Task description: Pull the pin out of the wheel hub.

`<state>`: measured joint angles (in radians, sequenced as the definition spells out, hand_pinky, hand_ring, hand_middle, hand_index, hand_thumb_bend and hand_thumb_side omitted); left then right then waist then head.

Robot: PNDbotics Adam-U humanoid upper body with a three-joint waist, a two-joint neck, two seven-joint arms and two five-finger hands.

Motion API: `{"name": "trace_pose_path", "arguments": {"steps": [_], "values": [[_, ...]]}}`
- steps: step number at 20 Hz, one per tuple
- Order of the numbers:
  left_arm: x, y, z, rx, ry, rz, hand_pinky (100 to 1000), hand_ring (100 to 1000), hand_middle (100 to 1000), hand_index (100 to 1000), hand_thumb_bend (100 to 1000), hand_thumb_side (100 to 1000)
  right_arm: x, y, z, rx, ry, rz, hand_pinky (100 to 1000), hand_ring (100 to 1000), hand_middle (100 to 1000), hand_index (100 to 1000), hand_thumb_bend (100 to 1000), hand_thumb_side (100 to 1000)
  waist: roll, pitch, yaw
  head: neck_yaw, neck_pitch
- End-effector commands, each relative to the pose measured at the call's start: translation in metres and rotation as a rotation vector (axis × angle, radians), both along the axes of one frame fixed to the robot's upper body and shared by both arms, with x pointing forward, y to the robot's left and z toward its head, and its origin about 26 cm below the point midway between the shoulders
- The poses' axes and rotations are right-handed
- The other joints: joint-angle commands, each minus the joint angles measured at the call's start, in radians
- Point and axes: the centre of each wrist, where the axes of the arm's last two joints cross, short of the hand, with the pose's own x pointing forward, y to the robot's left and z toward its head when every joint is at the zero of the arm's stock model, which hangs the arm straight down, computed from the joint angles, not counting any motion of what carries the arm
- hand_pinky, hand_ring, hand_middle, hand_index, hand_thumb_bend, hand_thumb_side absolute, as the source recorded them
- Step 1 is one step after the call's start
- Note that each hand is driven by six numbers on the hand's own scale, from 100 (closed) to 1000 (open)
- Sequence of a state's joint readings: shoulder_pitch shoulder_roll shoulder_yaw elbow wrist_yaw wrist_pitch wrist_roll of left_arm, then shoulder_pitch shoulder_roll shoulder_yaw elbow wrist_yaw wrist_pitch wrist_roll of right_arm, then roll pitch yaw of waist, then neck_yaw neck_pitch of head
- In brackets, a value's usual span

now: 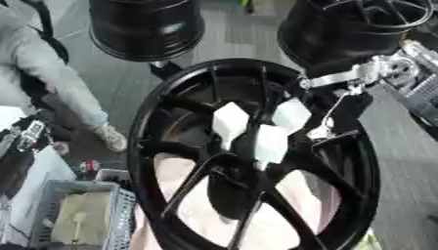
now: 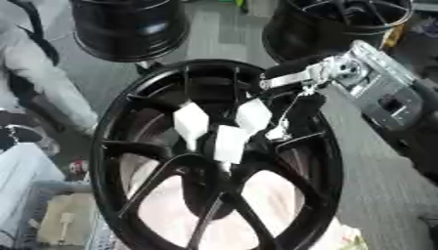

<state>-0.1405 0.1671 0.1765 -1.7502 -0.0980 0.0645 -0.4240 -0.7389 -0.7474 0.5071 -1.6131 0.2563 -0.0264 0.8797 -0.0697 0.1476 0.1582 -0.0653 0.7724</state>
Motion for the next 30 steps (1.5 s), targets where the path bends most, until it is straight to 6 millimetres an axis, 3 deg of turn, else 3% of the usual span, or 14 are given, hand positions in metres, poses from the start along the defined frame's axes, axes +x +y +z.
{"name": "trace_pose_path", "arguments": {"steps": [1,9,18,24,30], "values": [[0.001,0.002,0.011,0.018,-0.034,-0.007,740,605,626,712,100,828,-0.002,-0.008,0.014,-0.004,-0.035,-0.021,769,808,694,750,248,360,0.005,-0.012,0.0,0.0,-0.002],[0.001,0.002,0.011,0.018,-0.034,-0.008,741,604,625,712,100,829,0.002,-0.011,0.015,0.053,-0.076,-0.073,723,746,567,625,109,410,0.004,-0.012,0.001,0.0,-0.002],[0.001,0.002,0.011,0.02,-0.032,-0.009,741,604,625,712,100,829,0.004,-0.012,0.024,0.106,-0.151,-0.108,694,684,477,524,100,401,0.002,-0.012,-0.001,0.002,-0.002],[0.0,0.004,0.01,0.023,-0.029,0.001,741,603,624,712,100,830,-0.006,-0.024,0.049,0.151,-0.228,-0.13,689,679,473,518,100,382,-0.001,-0.015,-0.008,0.012,-0.002],[-0.002,0.008,0.009,0.031,-0.017,0.015,741,603,624,712,100,833,-0.036,-0.053,0.085,0.251,-0.332,-0.189,663,663,466,504,100,369,-0.011,-0.023,-0.029,0.029,-0.002]]}}
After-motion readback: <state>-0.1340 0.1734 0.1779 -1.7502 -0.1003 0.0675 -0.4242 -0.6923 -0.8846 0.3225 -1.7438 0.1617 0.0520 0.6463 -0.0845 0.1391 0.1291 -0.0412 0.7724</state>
